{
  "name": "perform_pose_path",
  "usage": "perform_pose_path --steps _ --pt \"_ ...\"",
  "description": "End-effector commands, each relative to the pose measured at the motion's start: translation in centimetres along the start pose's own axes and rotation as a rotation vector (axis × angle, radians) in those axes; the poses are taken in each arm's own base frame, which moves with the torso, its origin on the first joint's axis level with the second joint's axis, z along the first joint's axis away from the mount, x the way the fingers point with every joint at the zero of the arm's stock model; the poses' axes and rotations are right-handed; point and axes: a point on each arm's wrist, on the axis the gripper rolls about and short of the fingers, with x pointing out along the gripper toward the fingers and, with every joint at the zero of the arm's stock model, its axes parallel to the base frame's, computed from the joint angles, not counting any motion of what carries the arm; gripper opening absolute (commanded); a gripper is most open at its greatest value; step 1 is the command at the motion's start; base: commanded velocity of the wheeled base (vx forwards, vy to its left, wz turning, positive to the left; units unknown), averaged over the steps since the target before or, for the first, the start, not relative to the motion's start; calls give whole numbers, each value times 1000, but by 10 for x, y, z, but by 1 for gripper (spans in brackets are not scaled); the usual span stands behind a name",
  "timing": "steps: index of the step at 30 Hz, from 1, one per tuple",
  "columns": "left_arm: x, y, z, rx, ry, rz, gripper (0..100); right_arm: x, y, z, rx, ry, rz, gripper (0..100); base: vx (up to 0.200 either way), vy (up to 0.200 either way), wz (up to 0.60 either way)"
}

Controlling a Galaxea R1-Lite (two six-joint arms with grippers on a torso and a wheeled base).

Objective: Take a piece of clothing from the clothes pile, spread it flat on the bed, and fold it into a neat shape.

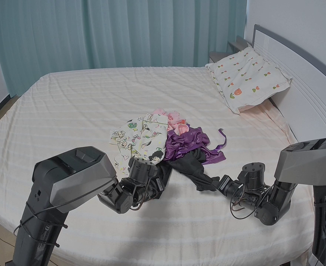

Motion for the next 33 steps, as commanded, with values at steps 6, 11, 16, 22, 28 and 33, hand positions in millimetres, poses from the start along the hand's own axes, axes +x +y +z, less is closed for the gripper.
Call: perform_pose_path --steps 6,11,16,22,28,33 --pt "-97 -21 42 -123 -68 -74 0 -32 23 -6 -39 -52 202 0 0 0 0" --pt "-159 -30 65 -137 -180 -161 0 -67 65 24 -64 -162 347 0 0 0 0" --pt "-201 -37 81 -148 -308 -274 0 -105 101 49 -86 -263 502 0 0 0 0" --pt "-261 -48 105 -167 -443 -393 0 -155 145 83 -132 -350 709 0 0 0 0" --pt "-275 -44 85 -151 -382 -401 0 -160 146 55 -167 -169 746 0 0 0 0" --pt "-268 -37 70 -144 -327 -367 0 -137 135 25 -174 -62 695 0 0 0 0"
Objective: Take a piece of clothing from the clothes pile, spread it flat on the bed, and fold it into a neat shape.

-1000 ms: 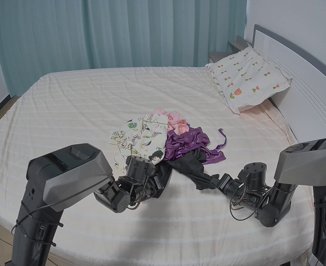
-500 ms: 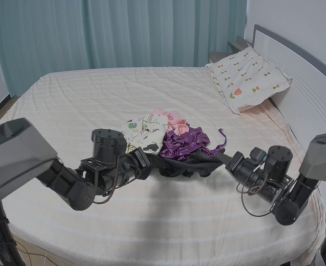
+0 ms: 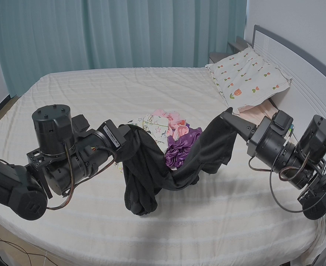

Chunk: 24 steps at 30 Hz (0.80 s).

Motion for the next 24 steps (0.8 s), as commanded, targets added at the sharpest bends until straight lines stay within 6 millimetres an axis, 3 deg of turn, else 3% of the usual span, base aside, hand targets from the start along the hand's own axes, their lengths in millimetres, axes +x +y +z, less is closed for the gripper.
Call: perform_pose_path --steps 1,8,20,24 --pt "-16 4 -11 2 44 7 0 2 -10 -31 27 108 -22 0 0 0 0" --pt "-18 13 -28 -13 109 43 0 -6 -24 -34 30 110 -69 0 0 0 0" --pt "-29 21 -43 -32 166 73 0 -16 -27 -36 37 123 -103 0 -200 0 0" --pt "-28 20 -41 -32 154 69 0 -16 -27 -36 35 122 -100 0 0 0 0"
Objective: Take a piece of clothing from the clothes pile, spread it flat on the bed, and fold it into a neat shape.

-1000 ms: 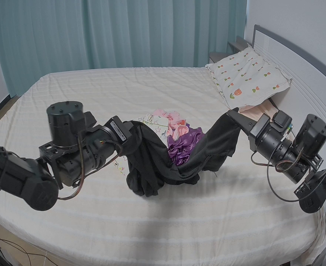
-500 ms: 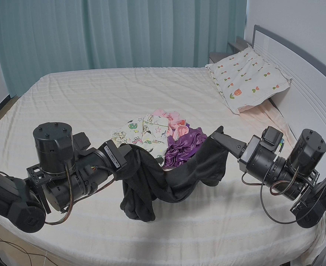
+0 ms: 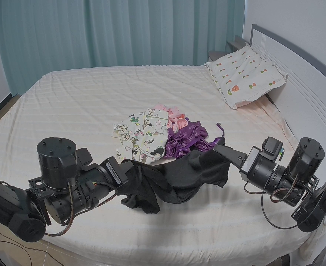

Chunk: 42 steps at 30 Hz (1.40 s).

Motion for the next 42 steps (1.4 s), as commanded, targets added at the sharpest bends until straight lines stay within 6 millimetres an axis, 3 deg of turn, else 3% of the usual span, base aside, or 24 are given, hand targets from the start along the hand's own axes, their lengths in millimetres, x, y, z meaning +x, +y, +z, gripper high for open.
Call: perform_pose_path --steps 1,5,13,22,42 --pt "0 -1 1 0 -7 -2 0 0 0 0 0 2 1 0 0 0 0" --pt "0 -1 3 -2 -8 -5 0 0 0 0 -2 0 1 0 0 0 0" --pt "1 3 9 -10 -37 13 0 1 2 2 -11 -8 11 0 0 200 0" --pt "-5 3 24 -23 -97 4 0 -3 18 12 -100 -55 72 0 0 200 0" --pt "-45 -11 50 -34 -224 -79 0 5 41 6 -219 -50 165 0 0 200 0"
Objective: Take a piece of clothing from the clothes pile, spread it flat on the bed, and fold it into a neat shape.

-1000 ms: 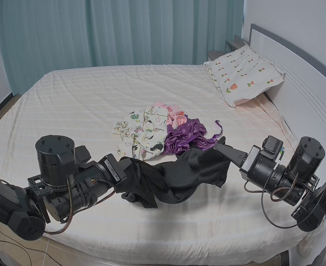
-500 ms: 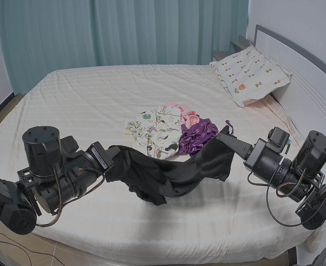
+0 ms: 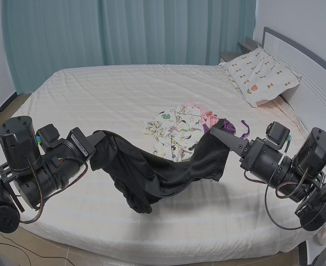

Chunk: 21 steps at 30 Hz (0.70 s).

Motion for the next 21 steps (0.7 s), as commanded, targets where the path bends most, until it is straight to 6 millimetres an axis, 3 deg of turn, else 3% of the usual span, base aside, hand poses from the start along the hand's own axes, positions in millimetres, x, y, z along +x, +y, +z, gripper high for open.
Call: perform_pose_path --steps 1,21 --pt "-8 -4 6 -4 -28 -22 0 2 7 0 -2 -1 28 0 0 200 0" --pt "-10 0 12 -7 -50 -7 0 1 13 3 -6 -11 47 0 0 200 0"
